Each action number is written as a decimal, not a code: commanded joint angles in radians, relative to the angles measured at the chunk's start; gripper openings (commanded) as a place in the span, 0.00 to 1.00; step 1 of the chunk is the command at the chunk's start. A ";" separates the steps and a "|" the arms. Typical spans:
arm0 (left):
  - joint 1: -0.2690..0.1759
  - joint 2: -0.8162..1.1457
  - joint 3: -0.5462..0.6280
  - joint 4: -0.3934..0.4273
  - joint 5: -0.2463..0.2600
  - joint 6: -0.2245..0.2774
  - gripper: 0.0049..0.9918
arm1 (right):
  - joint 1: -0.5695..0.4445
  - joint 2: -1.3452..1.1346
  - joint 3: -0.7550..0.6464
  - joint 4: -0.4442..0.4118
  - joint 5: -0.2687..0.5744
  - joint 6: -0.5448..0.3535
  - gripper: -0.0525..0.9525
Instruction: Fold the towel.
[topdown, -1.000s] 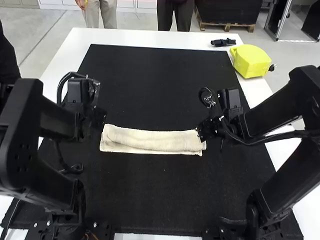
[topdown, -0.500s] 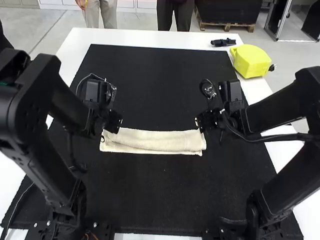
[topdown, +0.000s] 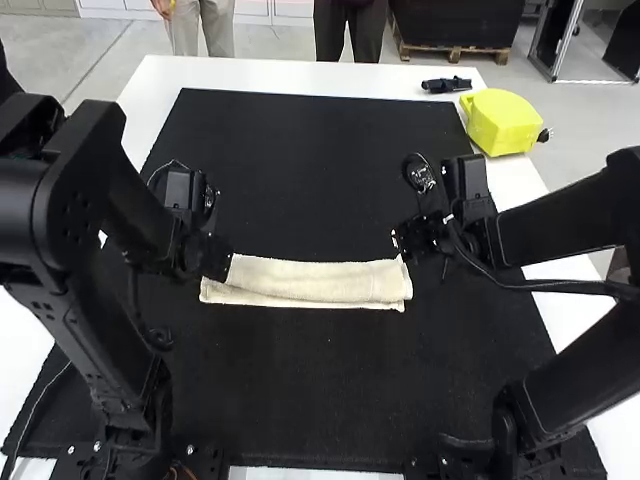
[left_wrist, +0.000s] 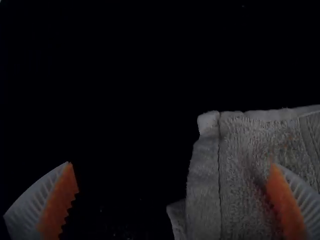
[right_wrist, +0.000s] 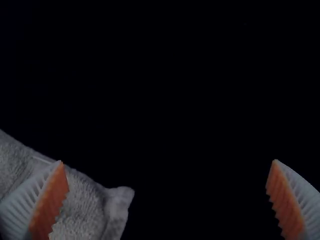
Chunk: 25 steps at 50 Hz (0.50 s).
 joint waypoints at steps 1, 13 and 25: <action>0.000 -0.001 -0.011 -0.020 -0.007 -0.007 0.89 | 0.003 -0.025 0.054 -0.014 0.011 -0.020 0.96; -0.001 -0.010 -0.004 -0.091 -0.007 -0.029 0.89 | 0.003 -0.025 0.062 -0.019 0.010 -0.020 0.96; 0.005 -0.064 -0.017 -0.148 -0.008 -0.029 0.89 | 0.001 -0.023 0.063 -0.011 0.005 -0.023 0.96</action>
